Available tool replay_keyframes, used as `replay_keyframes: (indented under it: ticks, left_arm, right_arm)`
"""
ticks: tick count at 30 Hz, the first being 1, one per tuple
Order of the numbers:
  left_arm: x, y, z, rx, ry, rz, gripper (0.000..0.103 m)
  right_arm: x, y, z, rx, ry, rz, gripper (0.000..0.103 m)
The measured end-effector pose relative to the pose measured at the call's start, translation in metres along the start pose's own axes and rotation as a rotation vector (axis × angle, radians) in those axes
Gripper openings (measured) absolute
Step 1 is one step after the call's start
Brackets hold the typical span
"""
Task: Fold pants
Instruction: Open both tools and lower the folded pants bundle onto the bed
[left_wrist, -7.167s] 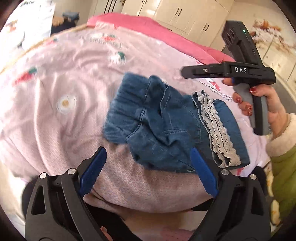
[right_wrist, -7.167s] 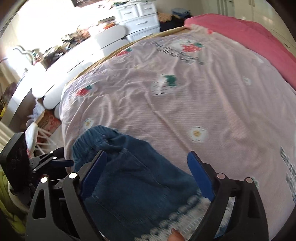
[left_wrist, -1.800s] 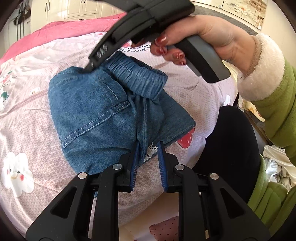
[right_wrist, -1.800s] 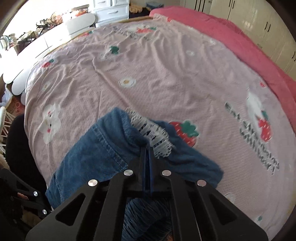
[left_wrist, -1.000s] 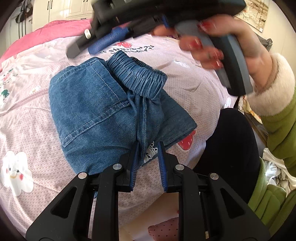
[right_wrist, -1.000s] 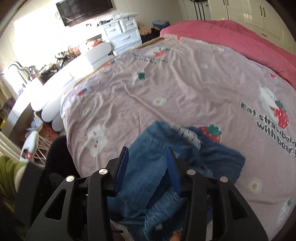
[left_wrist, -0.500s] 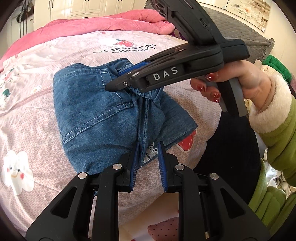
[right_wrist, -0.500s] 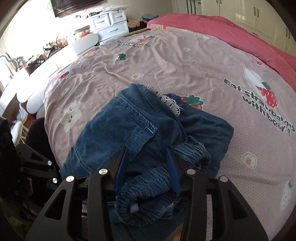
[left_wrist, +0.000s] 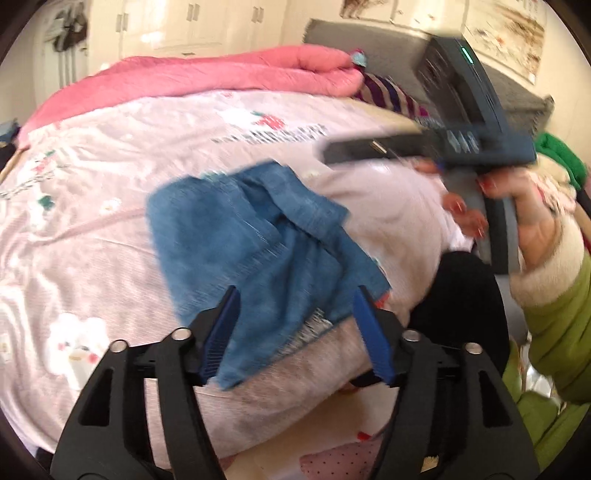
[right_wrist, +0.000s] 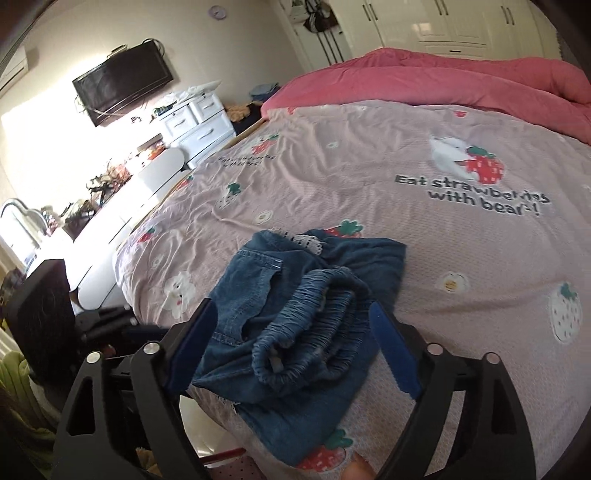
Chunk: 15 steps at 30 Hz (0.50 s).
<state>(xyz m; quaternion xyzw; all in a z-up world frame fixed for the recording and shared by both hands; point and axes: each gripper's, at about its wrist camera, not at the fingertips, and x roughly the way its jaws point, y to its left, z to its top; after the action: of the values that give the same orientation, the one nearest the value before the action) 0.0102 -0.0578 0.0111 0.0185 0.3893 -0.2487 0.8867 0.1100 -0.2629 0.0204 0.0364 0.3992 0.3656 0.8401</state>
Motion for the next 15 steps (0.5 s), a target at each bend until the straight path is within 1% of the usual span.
replay_keyframes:
  ticks: [1, 2, 4, 5, 9, 11, 15]
  left_arm:
    - [-0.002, 0.006, 0.004, -0.011, -0.013, 0.015, 0.067]
    - [-0.006, 0.013, 0.007, -0.022, -0.025, 0.038, 0.07]
    - [-0.008, 0.025, 0.013, -0.046, -0.03, 0.067, 0.074]
    - [-0.007, 0.033, 0.016, -0.067, -0.033, 0.081, 0.079]
    - [0.007, 0.057, 0.024, -0.128, 0.001, 0.133, 0.083]
    - [0.017, 0.067, 0.024, -0.148, 0.022, 0.145, 0.084]
    - [0.036, 0.08, 0.027, -0.194, 0.063, 0.131, 0.088]
  right_arm:
    - [-0.001, -0.002, -0.001, 0.011, -0.006, -0.011, 0.091]
    - [-0.002, -0.004, -0.004, 0.024, -0.007, -0.025, 0.091]
    - [-0.001, -0.007, -0.007, 0.039, -0.006, -0.032, 0.092]
    - [0.0, -0.009, -0.009, 0.051, -0.005, -0.037, 0.092]
    - [0.008, -0.014, -0.014, 0.084, 0.014, -0.045, 0.094]
    - [0.012, -0.016, -0.017, 0.095, 0.024, -0.043, 0.094]
    - [0.02, -0.016, -0.023, 0.085, 0.045, -0.082, 0.095]
